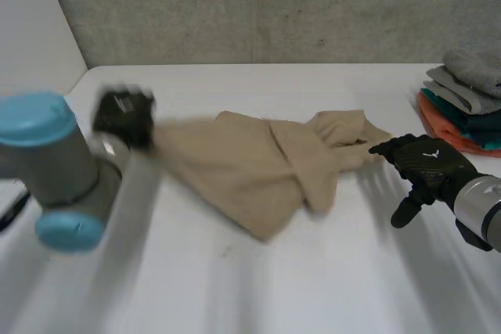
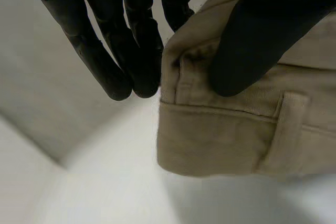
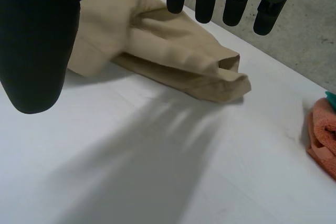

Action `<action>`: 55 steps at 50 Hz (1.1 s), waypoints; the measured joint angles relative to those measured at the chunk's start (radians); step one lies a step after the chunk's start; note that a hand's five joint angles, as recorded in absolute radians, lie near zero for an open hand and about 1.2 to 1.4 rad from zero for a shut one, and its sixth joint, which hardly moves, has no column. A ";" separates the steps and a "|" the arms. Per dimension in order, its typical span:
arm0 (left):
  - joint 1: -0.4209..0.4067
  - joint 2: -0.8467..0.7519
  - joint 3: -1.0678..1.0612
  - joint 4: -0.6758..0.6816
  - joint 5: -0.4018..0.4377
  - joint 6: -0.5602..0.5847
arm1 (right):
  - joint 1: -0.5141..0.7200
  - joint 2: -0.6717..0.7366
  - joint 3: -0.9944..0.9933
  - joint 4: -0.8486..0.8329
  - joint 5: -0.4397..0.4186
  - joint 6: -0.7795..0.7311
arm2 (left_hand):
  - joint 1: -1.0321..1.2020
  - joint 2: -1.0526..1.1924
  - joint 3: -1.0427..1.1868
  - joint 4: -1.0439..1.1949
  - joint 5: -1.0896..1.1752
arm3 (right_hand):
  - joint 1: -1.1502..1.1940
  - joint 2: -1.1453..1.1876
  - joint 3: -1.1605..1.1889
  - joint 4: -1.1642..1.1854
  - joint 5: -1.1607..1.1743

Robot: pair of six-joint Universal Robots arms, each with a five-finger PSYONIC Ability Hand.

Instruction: Fold the laundry.

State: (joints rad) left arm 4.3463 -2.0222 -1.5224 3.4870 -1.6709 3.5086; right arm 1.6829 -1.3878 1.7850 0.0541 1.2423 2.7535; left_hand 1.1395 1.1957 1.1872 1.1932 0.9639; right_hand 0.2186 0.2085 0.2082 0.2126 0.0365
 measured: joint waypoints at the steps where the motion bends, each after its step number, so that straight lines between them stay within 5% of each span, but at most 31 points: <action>1: 0.005 0.021 0.043 0.064 -0.024 -0.011 | 0.005 -0.002 0.001 0.000 0.003 0.004 | 0.000 0.000 0.000 0.000 0.000 | 0.000 0.000 0.000 0.000 0.000; 5: 0.005 0.078 0.132 0.194 -0.017 -0.068 | 0.012 -0.008 0.002 -0.001 0.010 0.012 | 0.000 0.000 0.000 0.002 0.000 | 0.000 0.000 0.000 0.000 0.000; 8: -0.027 0.125 0.256 0.282 0.085 -0.215 | 0.016 -0.013 0.004 -0.002 0.018 0.015 | 0.004 0.002 0.003 0.003 0.000 | 0.000 0.000 0.000 0.000 0.000; 17: -0.142 0.031 0.435 0.111 0.288 -0.499 | 0.001 -0.011 0.011 -0.013 0.027 0.016 | -0.030 -0.063 -0.050 -0.056 -0.023 | 0.000 0.000 0.000 0.000 0.000; 19: -0.162 -0.001 0.433 0.058 0.340 -0.525 | -0.005 -0.010 0.013 -0.017 0.028 0.016 | -0.258 -0.290 -0.276 -0.267 -0.211 | 0.000 0.000 0.000 0.000 0.000; 22: -0.197 -0.065 0.376 -0.040 0.472 -0.544 | -0.017 -0.007 0.015 -0.026 0.026 0.015 | -0.899 -0.869 -0.848 -0.870 -0.799 | 0.000 0.000 0.000 0.000 0.000; 28: -0.211 -0.067 0.209 -0.087 0.577 -0.458 | -0.022 -0.006 0.016 -0.036 0.007 0.016 | -0.951 -0.989 -0.972 -0.990 -0.914 | 0.000 0.000 0.000 0.000 0.000; 34: -0.185 0.066 0.031 -0.082 0.494 -0.325 | -0.001 -0.010 0.014 -0.039 -0.053 0.010 | -0.951 -0.989 -0.972 -0.990 -0.914 | 0.000 0.000 0.000 0.000 0.000; 45: -0.092 0.288 -0.316 -0.184 0.045 -0.096 | 0.161 0.066 -0.035 -0.044 -0.170 -0.125 | -0.951 -0.989 -0.972 -0.990 -0.914 | 0.000 0.000 0.000 0.000 0.000; 49: -0.047 0.277 -0.380 -0.194 0.006 -0.044 | 0.228 0.149 -0.081 -0.063 -0.154 -0.202 | -0.951 -0.989 -0.972 -0.990 -0.913 | 0.004 0.003 0.003 0.002 0.005; 55: 0.025 0.224 -0.417 -0.122 0.059 0.002 | 0.304 0.305 -0.182 -0.126 -0.088 -0.272 | -0.951 -0.989 -0.972 -0.990 -0.914 | 0.064 0.082 0.085 0.076 0.087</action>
State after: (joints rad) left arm 4.3716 -1.7983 -1.9399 3.3645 -1.6115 3.5110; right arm 1.9868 -1.0830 1.6033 -0.0716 1.1539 2.4816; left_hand 0.1890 0.2068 0.2155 0.2037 0.0503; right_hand 0.2824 0.2903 0.2930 0.2883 0.1238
